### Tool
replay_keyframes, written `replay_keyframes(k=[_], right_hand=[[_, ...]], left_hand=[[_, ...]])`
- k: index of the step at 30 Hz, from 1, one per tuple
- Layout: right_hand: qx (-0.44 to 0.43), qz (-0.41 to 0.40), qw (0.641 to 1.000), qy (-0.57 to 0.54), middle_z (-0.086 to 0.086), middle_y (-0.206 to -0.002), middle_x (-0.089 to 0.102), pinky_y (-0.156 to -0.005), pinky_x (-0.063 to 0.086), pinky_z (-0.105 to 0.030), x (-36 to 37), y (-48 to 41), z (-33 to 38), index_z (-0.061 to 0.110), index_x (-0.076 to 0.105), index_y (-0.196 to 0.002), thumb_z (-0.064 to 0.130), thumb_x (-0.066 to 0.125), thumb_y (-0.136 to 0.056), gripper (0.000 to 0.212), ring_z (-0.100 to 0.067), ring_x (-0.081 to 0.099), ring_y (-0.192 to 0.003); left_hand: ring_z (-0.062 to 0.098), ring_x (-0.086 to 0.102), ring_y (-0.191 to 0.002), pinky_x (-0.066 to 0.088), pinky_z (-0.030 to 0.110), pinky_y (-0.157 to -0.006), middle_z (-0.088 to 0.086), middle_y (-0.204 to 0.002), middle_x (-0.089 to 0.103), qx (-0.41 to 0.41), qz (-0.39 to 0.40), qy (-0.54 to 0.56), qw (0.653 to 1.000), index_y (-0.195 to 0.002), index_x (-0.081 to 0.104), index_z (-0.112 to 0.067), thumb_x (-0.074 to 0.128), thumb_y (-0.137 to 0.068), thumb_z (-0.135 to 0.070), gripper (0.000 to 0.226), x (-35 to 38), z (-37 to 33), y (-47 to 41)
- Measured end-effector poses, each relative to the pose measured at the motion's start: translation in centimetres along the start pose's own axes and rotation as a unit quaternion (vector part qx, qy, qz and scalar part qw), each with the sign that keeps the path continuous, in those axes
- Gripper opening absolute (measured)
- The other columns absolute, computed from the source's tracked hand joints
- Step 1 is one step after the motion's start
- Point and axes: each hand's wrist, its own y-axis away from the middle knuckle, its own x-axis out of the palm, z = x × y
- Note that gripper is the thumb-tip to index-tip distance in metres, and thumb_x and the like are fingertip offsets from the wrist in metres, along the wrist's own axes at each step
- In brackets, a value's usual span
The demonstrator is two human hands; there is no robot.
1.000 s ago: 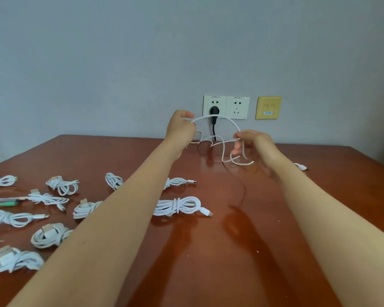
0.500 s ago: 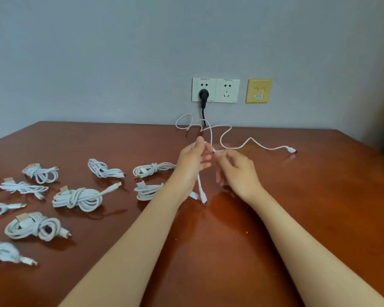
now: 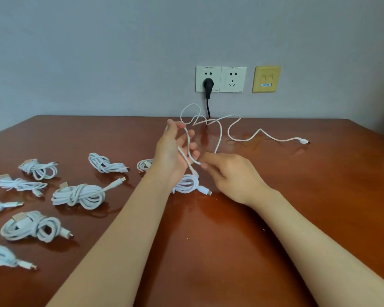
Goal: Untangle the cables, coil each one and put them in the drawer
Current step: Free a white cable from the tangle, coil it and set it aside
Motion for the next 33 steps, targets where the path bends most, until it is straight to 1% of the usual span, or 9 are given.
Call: replay_keyframes(k=[5, 9, 12, 15, 19, 22, 26, 31, 33], right_hand=[[-0.098, -0.033, 0.991, 0.084, 0.004, -0.065, 0.056, -0.064, 0.04, -0.033, -0.4, -0.3, 0.4, 0.018, 0.064, -0.082, 0.029, 0.04, -0.087, 0.026, -0.024, 0.054, -0.063], [0.009, -0.047, 0.995, -0.09, 0.013, -0.058, 0.049, -0.064, 0.03, -0.028, -1.1, 0.1, -0.5, 0.033, 0.056, -0.074, 0.031, 0.049, -0.086, 0.014, -0.01, 0.042, -0.062], [0.089, -0.088, 0.969, -0.214, 0.003, -0.062, 0.054, -0.065, 0.037, -0.03, -1.1, 0.1, -0.6, 0.041, 0.053, -0.065, 0.026, 0.059, -0.088, 0.028, -0.014, 0.046, -0.063], [0.079, -0.102, 0.98, -0.153, -0.004, -0.067, 0.063, -0.065, 0.042, -0.03, -1.0, 0.0, -0.4, 0.037, 0.061, -0.068, 0.026, 0.059, -0.084, 0.019, -0.02, 0.055, -0.067], [-0.02, -0.086, 0.996, -0.002, 0.007, -0.06, 0.055, -0.065, 0.033, -0.027, -1.2, 0.0, -0.7, 0.016, 0.068, -0.074, 0.018, 0.058, -0.076, 0.01, -0.018, 0.047, -0.06], [-0.05, -0.074, 0.996, 0.001, 0.013, -0.061, 0.042, -0.064, 0.029, -0.021, -1.5, -0.3, -0.2, 0.016, 0.068, -0.071, 0.017, 0.058, -0.075, 0.011, -0.015, 0.039, -0.061], [-0.048, -0.058, 0.993, -0.096, 0.001, -0.063, 0.053, -0.064, 0.031, -0.023, -1.9, -0.2, 0.3, 0.018, 0.071, -0.071, 0.021, 0.061, -0.075, 0.011, -0.016, 0.044, -0.063], [0.026, -0.097, 0.956, -0.274, 0.001, -0.064, 0.049, -0.062, 0.036, -0.02, -2.5, -0.3, 1.2, 0.025, 0.07, -0.076, 0.023, 0.072, -0.071, 0.005, -0.006, 0.043, -0.061], [0.061, -0.097, 0.948, -0.296, 0.002, -0.065, 0.049, -0.06, 0.038, -0.021, -2.5, -0.4, 1.4, 0.028, 0.058, -0.076, 0.02, 0.079, -0.07, 0.023, -0.004, 0.042, -0.059]], left_hand=[[0.003, 0.017, -0.029, 0.014, 0.014, -0.029, -0.002, -0.06, 0.036, 0.002, -0.006, -0.021, 1.0, -0.078, 0.039, -0.017, 0.026, -0.103, -0.038, 0.035, -0.2, -0.2, -0.1], [0.004, 0.02, -0.026, 0.017, 0.014, -0.026, -0.001, -0.052, 0.04, -0.035, -0.005, 0.073, 0.997, -0.072, 0.036, -0.016, 0.028, -0.103, -0.036, 0.038, -1.2, -1.4, -0.6], [0.006, 0.034, -0.029, 0.03, 0.013, -0.03, 0.003, -0.062, 0.044, -0.046, -0.009, 0.094, 0.994, -0.083, 0.042, -0.012, 0.03, -0.102, -0.035, 0.033, -1.3, -1.4, -0.7], [0.01, 0.054, -0.043, 0.049, 0.022, -0.049, 0.003, -0.066, 0.055, -0.063, 0.023, 0.078, 0.995, -0.093, 0.051, -0.006, 0.028, -0.101, -0.041, 0.042, -1.0, -0.9, -0.5], [0.011, 0.06, -0.051, 0.052, 0.024, -0.056, -0.001, -0.061, 0.057, -0.077, 0.05, 0.017, 0.996, -0.067, 0.046, -0.016, 0.021, -0.1, -0.048, 0.052, -0.8, -1.0, -0.1], [0.004, 0.036, -0.03, 0.024, 0.011, -0.033, -0.005, -0.048, 0.049, -0.127, 0.042, -0.041, 0.99, -0.063, 0.034, -0.019, 0.017, -0.1, -0.051, 0.051, -0.4, -1.3, 0.4], [0.003, 0.019, -0.024, 0.01, 0.011, -0.028, -0.006, -0.042, 0.039, -0.146, 0.035, -0.2, 0.968, -0.067, 0.038, -0.017, 0.022, -0.099, -0.052, 0.05, 0.4, -0.9, 1.0], [0.007, 0.046, -0.04, 0.039, 0.013, -0.04, -0.004, -0.053, 0.055, -0.096, 0.029, -0.337, 0.936, -0.073, 0.056, -0.015, 0.029, -0.099, -0.051, 0.052, 1.6, 0.5, 1.5], [0.006, 0.051, -0.039, 0.045, 0.016, -0.046, -0.007, -0.048, 0.056, -0.113, 0.061, -0.328, 0.936, -0.068, 0.058, -0.017, 0.029, -0.097, -0.054, 0.055, 1.9, 0.7, 2.1]])
